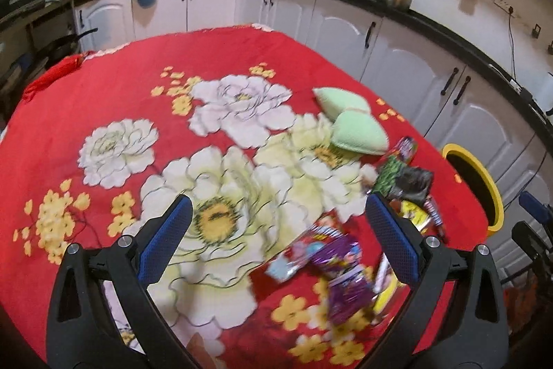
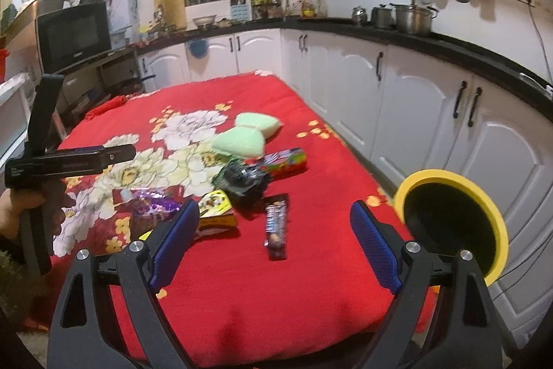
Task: Collect trash
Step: 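Move both tools back over the table toward the snack wrappers, then grasp the brown chocolate bar with the right gripper while the left gripper grasps a red wrapper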
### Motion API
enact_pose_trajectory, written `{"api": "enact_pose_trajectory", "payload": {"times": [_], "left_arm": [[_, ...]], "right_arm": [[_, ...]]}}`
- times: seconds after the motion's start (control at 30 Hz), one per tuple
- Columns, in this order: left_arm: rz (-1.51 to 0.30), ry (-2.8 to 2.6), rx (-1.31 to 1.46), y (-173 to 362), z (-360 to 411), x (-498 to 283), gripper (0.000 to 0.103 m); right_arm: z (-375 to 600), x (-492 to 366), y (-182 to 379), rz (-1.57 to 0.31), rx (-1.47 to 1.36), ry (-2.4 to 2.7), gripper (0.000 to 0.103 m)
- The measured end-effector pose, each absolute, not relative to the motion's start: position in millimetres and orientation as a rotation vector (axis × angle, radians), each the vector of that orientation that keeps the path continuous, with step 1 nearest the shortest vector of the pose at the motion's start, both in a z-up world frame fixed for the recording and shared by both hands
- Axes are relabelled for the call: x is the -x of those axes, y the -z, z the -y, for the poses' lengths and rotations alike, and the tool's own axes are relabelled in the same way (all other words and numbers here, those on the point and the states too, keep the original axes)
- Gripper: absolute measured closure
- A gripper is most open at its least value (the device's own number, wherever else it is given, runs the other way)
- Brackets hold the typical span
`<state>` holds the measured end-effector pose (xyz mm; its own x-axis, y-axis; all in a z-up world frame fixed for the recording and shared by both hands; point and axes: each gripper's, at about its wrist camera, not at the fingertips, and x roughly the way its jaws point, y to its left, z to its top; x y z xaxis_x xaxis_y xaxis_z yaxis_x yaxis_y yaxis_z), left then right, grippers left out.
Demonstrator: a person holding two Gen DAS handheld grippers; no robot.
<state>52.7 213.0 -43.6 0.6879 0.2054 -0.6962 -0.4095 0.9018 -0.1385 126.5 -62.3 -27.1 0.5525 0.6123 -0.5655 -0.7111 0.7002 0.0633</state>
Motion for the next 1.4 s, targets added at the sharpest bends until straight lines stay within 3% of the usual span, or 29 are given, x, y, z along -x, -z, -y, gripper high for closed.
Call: {"api": "enact_pose_trajectory", "payload": {"times": [0.27, 0.5, 0.7, 0.83, 0.87, 1.1, 1.27, 1.4], "left_arm": [[-0.798, -0.322, 0.391, 69.9, -236.0, -43.0, 0.032], [-0.838, -0.225, 0.588, 92.5, -249.5, -38.3, 0.051], [-0.847, -0.175, 0.661, 99.9, -245.4, -39.0, 0.053], [-0.852, -0.145, 0.678, 101.6, -241.7, -41.8, 0.076], [-0.858, -0.143, 0.676, 102.7, -240.2, -42.6, 0.078], [-0.869, -0.112, 0.654, 102.4, -232.7, -43.7, 0.095], [-0.867, -0.121, 0.582, 96.2, -227.1, -41.1, 0.098], [-0.849, -0.140, 0.582, 92.0, -231.9, -35.9, 0.100]], "right_arm": [[41.1, -141.8, 62.3, -0.679, 0.239, -0.771, 0.017], [37.5, -158.6, 81.1, -0.738, 0.232, -0.759, 0.025], [34.3, -167.0, 86.9, -0.746, 0.239, -0.749, 0.028], [29.6, -173.1, 92.5, -0.758, 0.250, -0.753, 0.030], [27.7, -175.7, 94.7, -0.769, 0.251, -0.755, 0.031], [20.7, -186.3, 105.1, -0.840, 0.218, -0.789, 0.046], [21.3, -187.2, 113.1, -0.871, 0.221, -0.801, 0.082], [28.2, -185.5, 111.7, -0.872, 0.214, -0.804, 0.085]]}}
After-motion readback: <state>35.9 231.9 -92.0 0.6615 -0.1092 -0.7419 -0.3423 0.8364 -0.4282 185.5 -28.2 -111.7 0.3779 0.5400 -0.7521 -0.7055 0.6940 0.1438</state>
